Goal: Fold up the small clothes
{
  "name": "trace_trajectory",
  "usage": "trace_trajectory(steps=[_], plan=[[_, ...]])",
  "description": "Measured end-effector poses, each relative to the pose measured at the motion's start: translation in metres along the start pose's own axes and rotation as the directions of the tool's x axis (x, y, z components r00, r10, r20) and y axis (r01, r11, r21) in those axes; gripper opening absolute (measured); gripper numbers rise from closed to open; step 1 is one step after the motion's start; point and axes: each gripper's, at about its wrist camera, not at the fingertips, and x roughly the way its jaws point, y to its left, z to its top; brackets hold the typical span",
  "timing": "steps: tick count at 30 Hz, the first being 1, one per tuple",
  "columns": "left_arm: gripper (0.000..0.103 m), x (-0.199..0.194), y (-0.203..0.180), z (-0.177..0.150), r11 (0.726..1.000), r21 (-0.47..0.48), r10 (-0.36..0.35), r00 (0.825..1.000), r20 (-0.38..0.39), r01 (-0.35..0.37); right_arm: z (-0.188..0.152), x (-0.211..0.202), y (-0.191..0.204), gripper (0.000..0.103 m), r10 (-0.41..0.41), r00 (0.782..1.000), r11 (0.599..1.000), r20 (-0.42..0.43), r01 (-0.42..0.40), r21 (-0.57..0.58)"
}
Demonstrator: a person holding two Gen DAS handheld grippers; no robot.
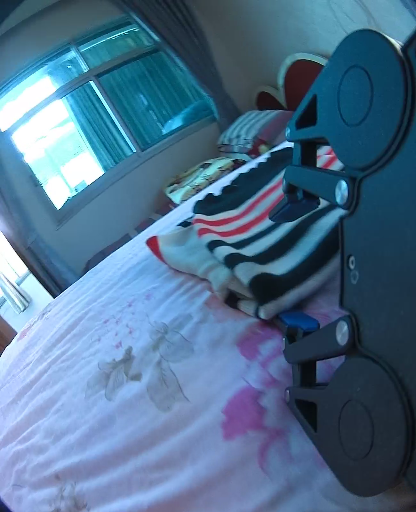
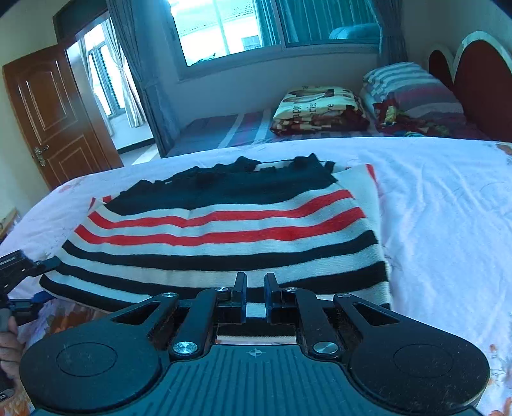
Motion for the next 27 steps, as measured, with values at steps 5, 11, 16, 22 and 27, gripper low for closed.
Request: trace_trajectory(steps=[5,11,16,22,27], plan=[[0.055,0.013,-0.010,-0.004,0.996,-0.078,0.046,0.997,0.067,-0.040,0.005,0.012,0.008,0.010,0.027,1.000,1.000,-0.007,-0.027,-0.007],[0.043,0.013,-0.002,-0.013,0.987,-0.158,0.019,0.996,0.090,-0.005,0.008,0.028,0.015,0.010,0.058,0.998,0.998,-0.027,-0.058,-0.002],[0.021,0.038,0.004,0.009,0.976,-0.215,0.050,0.997,0.066,-0.035,0.016,0.044,0.030,0.010,0.109,0.994,0.994,-0.028,-0.109,-0.007],[0.017,0.015,0.004,0.014,0.976,-0.186,-0.093,0.990,0.106,0.112,0.029,0.066,0.052,0.010,0.110,0.994,0.992,-0.007,-0.110,-0.063],[0.016,0.027,0.026,0.003,0.969,-0.231,-0.068,0.994,0.087,0.087,0.012,0.103,0.065,0.006,0.055,0.997,0.976,-0.045,-0.063,-0.208]])
